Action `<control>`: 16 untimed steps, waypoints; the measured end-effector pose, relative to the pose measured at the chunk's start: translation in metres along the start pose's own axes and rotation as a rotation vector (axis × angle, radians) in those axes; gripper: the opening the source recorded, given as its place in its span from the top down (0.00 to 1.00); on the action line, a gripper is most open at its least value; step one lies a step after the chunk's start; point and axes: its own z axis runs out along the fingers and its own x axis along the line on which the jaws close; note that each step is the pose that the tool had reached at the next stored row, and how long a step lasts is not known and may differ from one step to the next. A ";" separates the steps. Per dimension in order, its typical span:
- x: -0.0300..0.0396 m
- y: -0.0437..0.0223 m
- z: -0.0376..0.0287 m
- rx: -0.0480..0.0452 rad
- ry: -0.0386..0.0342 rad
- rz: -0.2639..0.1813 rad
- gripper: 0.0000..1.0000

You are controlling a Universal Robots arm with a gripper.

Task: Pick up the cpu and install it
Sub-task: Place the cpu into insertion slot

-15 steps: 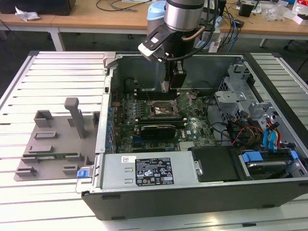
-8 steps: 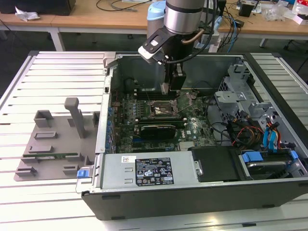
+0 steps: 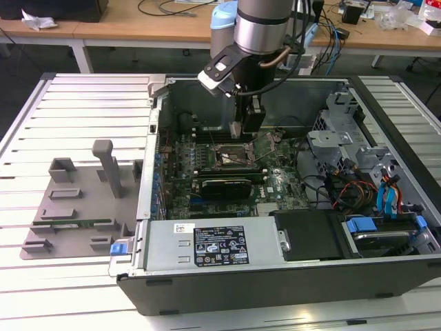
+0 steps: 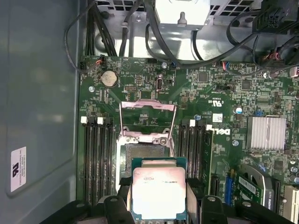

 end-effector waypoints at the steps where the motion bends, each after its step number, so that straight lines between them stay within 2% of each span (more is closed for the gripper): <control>1: 0.0000 0.0000 0.0019 0.0001 -0.0001 0.000 0.45; 8: 0.0027 0.0003 0.0138 0.0001 -0.0002 0.000 0.45; 12: 0.0140 0.0010 0.0217 0.0001 -0.0021 0.000 0.45; 16: 0.0148 0.0011 0.0298 0.0001 -0.0022 0.000 0.45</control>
